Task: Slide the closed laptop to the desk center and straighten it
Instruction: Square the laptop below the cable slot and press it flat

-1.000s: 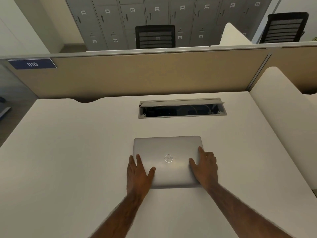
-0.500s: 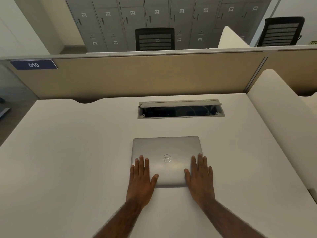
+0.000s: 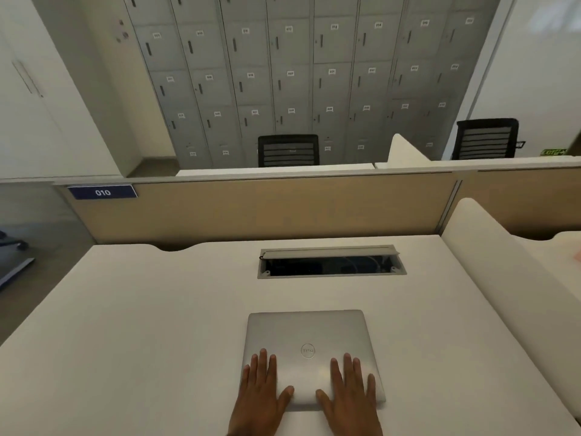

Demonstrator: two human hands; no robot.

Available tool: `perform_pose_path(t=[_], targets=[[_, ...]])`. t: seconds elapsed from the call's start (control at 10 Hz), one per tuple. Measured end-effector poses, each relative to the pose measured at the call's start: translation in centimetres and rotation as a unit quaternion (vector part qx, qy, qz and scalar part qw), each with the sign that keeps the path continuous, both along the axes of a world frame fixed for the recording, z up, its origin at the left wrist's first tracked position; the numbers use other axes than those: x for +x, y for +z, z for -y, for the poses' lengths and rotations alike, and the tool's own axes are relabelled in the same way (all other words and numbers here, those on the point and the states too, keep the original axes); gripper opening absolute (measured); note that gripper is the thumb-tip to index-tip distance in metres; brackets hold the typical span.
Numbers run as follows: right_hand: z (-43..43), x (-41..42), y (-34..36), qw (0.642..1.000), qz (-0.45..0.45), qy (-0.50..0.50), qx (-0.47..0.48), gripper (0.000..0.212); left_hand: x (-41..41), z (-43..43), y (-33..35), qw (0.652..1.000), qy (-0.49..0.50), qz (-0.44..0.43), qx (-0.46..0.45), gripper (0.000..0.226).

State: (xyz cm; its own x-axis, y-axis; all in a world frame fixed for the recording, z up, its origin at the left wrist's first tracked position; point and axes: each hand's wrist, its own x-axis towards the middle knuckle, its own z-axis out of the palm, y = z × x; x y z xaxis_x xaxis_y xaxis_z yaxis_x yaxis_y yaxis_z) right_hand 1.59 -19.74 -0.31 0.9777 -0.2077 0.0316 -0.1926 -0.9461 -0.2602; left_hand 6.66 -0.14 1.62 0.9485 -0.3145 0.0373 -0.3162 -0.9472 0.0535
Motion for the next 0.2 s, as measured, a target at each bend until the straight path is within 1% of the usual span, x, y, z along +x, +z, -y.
perform_pose_path(t=[0.1, 0.2], targets=[[0.6, 1.7, 0.4, 0.999, 0.030, 0.030, 0.008, 0.074, 1.4, 0.1, 2.1, 0.994, -0.027, 0.109, -0.010, 0.078], [1.5, 4.5, 1.8, 0.989, 0.142, 0.024, -0.019, 0.077, 3.8, 0.6, 4.9, 0.980, -0.017, 0.197, -0.008, 0.093]])
